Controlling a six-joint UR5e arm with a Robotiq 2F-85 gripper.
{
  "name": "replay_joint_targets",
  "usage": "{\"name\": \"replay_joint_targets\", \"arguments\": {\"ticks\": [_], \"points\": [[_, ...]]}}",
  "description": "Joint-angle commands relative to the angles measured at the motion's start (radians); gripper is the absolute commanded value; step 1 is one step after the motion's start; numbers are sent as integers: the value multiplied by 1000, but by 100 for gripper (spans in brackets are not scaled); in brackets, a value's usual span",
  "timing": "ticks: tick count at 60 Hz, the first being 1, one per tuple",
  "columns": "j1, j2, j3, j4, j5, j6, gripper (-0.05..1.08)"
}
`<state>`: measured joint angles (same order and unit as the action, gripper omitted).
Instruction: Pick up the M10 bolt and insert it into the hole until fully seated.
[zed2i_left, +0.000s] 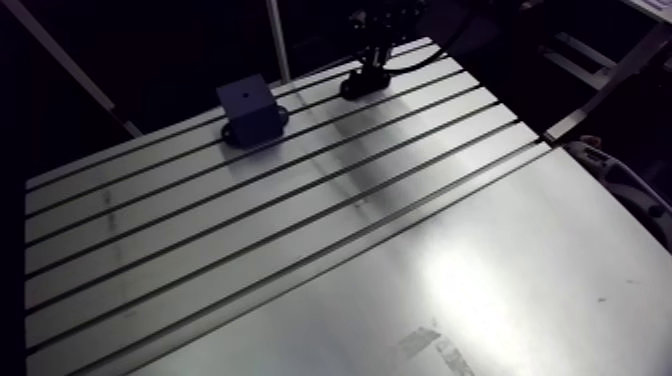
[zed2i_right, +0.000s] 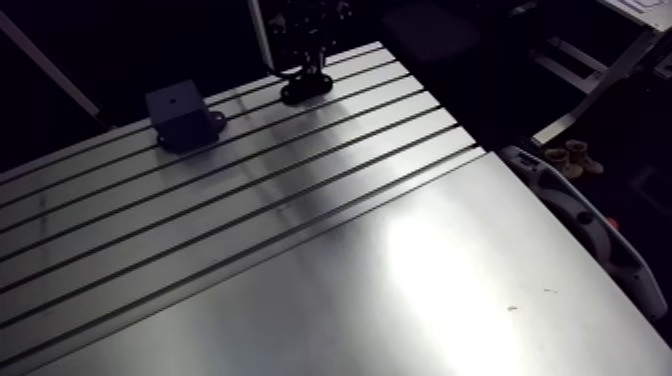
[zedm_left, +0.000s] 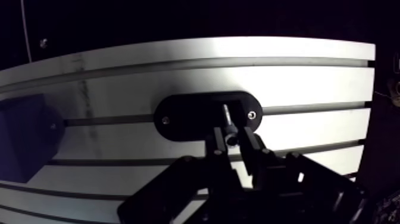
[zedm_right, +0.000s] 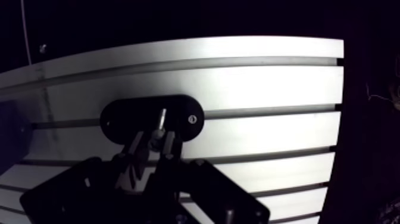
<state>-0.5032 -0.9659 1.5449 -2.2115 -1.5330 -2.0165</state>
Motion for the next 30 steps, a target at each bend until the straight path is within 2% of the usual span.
{"name": "replay_joint_targets", "arguments": {"ticks": [1,22,30], "points": [[1,0,-1,0,0,0,71],[1,2,-3,-1,0,0,75],[0,1,-1,-1,0,0,81]]}}
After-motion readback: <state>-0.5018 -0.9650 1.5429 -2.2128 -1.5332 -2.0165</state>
